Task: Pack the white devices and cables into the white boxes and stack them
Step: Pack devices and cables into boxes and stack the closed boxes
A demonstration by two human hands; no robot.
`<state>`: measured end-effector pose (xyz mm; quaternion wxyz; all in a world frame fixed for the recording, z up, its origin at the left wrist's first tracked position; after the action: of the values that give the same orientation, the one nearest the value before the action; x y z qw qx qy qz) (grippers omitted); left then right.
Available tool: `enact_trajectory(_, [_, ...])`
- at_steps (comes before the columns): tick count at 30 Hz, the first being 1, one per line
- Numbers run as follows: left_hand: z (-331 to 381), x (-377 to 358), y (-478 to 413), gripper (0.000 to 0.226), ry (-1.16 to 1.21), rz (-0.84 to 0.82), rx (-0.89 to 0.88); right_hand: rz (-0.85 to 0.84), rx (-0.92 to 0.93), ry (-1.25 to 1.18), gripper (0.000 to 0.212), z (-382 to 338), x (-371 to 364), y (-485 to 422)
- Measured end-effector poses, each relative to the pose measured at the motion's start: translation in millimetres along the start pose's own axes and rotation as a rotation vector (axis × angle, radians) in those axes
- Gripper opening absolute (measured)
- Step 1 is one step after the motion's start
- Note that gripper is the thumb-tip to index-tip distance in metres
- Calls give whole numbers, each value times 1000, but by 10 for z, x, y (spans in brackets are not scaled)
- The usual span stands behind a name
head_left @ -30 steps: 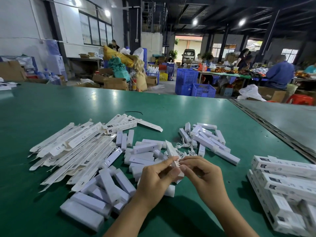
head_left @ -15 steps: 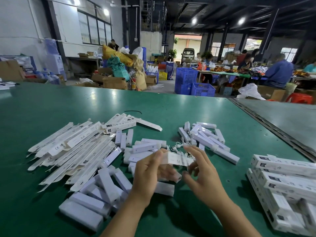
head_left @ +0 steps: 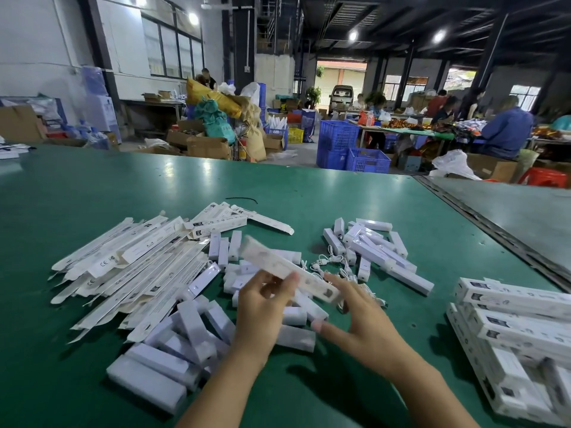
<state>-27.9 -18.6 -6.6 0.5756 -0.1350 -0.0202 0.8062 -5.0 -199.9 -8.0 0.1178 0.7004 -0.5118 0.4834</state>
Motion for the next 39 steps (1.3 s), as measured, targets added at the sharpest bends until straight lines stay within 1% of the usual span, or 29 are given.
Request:
enact_trajectory(2, [-10,45,-45,12,69,130,-21,-85,-71,8,101,33,-56,-4])
enact_trajectory(3, [-11,59,-57,10,110,166,-13,-95,-92,3,106,38,-87,-9])
enact_trajectory(4, [-15,65,-70,10,160,194,10,-97,-94,6,106,39,-114,-18])
enact_trajectory(5, [-16,65,-85,10,224,216,39,-107,-80,17,101,32,-136,-25])
enact_trajectory(7, [-6,57,-111,15,336,256,110,-161,-40,34,79,-2,-161,-36])
enact_trajectory(8, [-5,55,-121,17,362,274,136,-197,-15,39,68,-22,-164,-43])
enact_trajectory(10, [-4,61,-132,18,392,296,158,-264,38,61,52,-64,-170,-50])
enact_trajectory(12, [-5,67,-140,17,430,314,165,-275,77,58,39,-98,-172,-43])
enact_trajectory(15, [0,83,-167,16,491,346,173,-206,127,-21,27,-144,-124,-20])
enact_trajectory(17, [7,100,-183,14,522,362,155,-98,112,-136,25,-177,-57,-5])
enact_trajectory(19, [9,109,-191,12,550,388,129,77,54,-326,22,-179,9,1])
enact_trajectory(22, [14,117,-186,12,563,437,96,311,-84,-730,20,-135,66,1])
enact_trajectory(24, [16,124,-185,14,578,449,82,454,-156,-890,27,-76,91,-8])
enact_trajectory(26, [15,131,-187,16,592,460,83,541,-205,-973,26,-39,114,-22])
enact_trajectory(28, [16,131,-189,18,592,464,88,566,-226,-965,23,-21,118,-33])
enact_trajectory(32, [26,142,-189,24,593,465,114,508,-224,-907,30,-32,71,-33])
enact_trajectory(36, [21,161,-200,32,599,452,133,497,-220,-941,27,-23,63,-41])
enact_trajectory(39, [15,160,-198,30,589,422,126,500,-239,-1013,23,-3,60,-61])
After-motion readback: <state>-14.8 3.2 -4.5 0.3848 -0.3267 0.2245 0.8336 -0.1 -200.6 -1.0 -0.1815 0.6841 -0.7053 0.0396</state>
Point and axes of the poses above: each hand's wrist, its own y-axis away from the middle knuckle, its own x-axis out of the back of the hand, z = x × y, the point moved 1 cm from there along -y, towards the middle knuckle, and after that the axes turned 2 degrees about x, right-handed, at the moved point
